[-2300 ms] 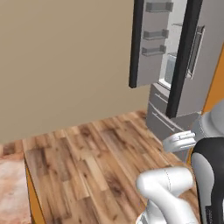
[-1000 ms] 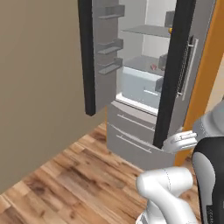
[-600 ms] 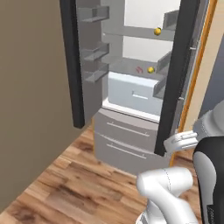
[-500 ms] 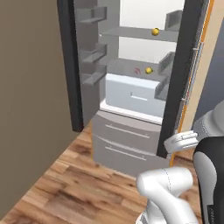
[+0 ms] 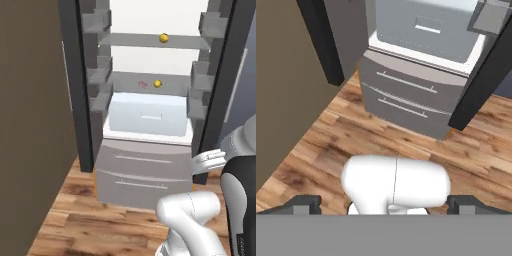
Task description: Place one lemon and one steak in each tupperware on the nearby counter, to pack two identical lunches.
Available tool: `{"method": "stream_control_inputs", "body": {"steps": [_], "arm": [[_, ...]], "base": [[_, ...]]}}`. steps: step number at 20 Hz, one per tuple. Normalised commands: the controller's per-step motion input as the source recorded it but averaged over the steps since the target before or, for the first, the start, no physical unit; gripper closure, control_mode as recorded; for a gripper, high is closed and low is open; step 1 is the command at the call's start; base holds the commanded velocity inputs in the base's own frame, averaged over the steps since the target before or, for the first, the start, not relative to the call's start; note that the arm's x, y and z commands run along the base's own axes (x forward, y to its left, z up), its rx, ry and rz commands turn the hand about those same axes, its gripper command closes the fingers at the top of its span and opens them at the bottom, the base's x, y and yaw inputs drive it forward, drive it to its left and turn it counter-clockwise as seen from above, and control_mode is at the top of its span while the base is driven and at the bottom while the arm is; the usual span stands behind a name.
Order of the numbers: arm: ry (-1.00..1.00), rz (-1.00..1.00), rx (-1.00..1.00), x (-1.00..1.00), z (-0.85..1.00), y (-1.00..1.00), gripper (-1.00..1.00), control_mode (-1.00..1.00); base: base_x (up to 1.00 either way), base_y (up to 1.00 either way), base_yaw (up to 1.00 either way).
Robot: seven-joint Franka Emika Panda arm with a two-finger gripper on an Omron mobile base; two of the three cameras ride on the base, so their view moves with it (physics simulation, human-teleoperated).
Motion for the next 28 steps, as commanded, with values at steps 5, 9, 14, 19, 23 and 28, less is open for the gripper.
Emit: {"method": "stream_control_inputs", "body": {"steps": [5,9,14,19,23,28], "arm": [[0.0,0.0,0.0,0.0,0.0,0.0,-1.0,1.0],[0.0,0.0,0.0,0.0,0.0,0.0,-1.0,1.0],[0.0,0.0,0.0,0.0,0.0,0.0,-1.0,1.0],[0.0,0.0,0.0,0.0,0.0,0.0,-1.0,1.0],[0.0,0.0,0.0,0.0,0.0,0.0,-1.0,1.0],[0.0,0.0,0.0,0.0,0.0,0.0,-1.0,1.0]], "base": [[0.45,0.59,-0.49],[0.33,0.42,-0.41],[0.29,0.18,-0.19],[0.44,0.15,-0.09],[0.66,0.13,-0.02],[0.68,0.1,-0.04]]}}
